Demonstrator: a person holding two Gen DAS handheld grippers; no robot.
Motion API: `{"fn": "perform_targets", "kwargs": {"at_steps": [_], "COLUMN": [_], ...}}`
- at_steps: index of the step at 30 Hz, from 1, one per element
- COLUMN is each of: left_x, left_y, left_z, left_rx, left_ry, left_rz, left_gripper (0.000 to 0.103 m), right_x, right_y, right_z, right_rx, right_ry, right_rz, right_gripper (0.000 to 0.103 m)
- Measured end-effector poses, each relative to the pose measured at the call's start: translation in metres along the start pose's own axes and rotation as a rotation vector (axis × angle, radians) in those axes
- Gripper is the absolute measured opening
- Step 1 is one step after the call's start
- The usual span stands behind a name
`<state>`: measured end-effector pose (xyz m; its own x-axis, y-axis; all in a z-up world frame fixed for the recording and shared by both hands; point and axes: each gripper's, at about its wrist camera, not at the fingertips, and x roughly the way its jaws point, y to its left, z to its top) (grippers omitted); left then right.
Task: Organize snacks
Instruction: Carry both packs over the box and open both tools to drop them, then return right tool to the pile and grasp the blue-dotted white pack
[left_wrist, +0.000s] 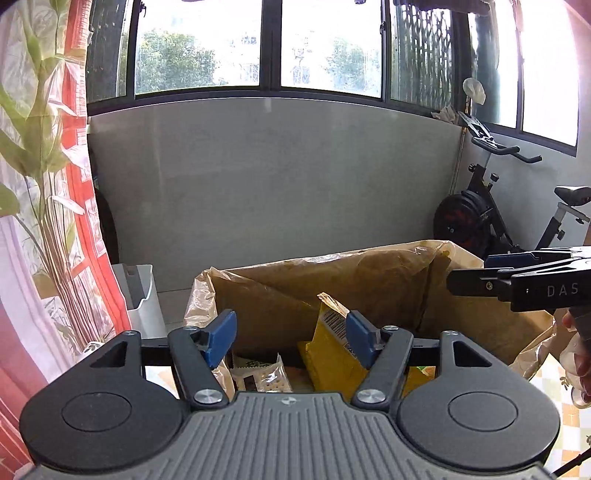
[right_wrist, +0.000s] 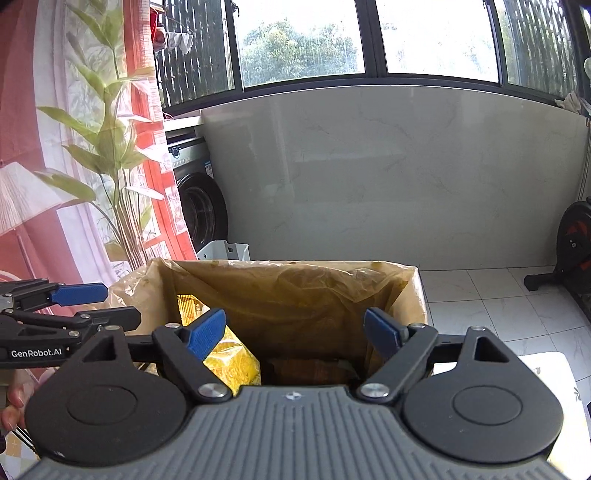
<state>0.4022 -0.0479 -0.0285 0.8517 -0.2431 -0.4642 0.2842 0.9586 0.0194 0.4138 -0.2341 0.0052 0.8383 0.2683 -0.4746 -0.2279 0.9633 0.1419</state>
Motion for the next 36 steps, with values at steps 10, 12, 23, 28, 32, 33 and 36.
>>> {"fn": "perform_targets", "kwargs": {"at_steps": [10,12,23,28,32,33,36], "left_x": [-0.059,-0.069,-0.092,-0.083,-0.08,-0.081,-0.08], "left_y": [0.011,0.014,0.016,0.011,0.005,0.002,-0.001], "left_z": [-0.011,-0.021,-0.102,-0.118,-0.132,-0.138,-0.152], "left_rx": [-0.027,-0.059,-0.189,-0.201,-0.211,-0.217,-0.244], "left_ry": [-0.054,-0.053,-0.005,0.034,0.057,0.064,0.097], "left_rz": [-0.024,-0.022,0.034,0.02,0.016,0.021,0.022], "left_gripper": [0.077,0.077,0.076,0.076,0.076,0.076,0.076], "right_x": [-0.06,-0.072,-0.109,-0.103,-0.098,-0.097,-0.096], "right_y": [0.006,0.008,-0.006,-0.021,-0.031,-0.034,-0.047], "right_z": [-0.016,-0.024,-0.082,-0.111,-0.144,-0.154,-0.183], "right_rx": [-0.038,-0.053,-0.009,0.048,0.075,0.095,0.185], "right_ry": [-0.075,-0.087,-0.076,-0.02,0.047,0.065,0.128], "right_rz": [0.087,0.085,0.068,0.018,-0.049,-0.068,-0.125], "right_gripper": [0.085,0.085,0.084,0.084,0.084,0.084,0.083]}}
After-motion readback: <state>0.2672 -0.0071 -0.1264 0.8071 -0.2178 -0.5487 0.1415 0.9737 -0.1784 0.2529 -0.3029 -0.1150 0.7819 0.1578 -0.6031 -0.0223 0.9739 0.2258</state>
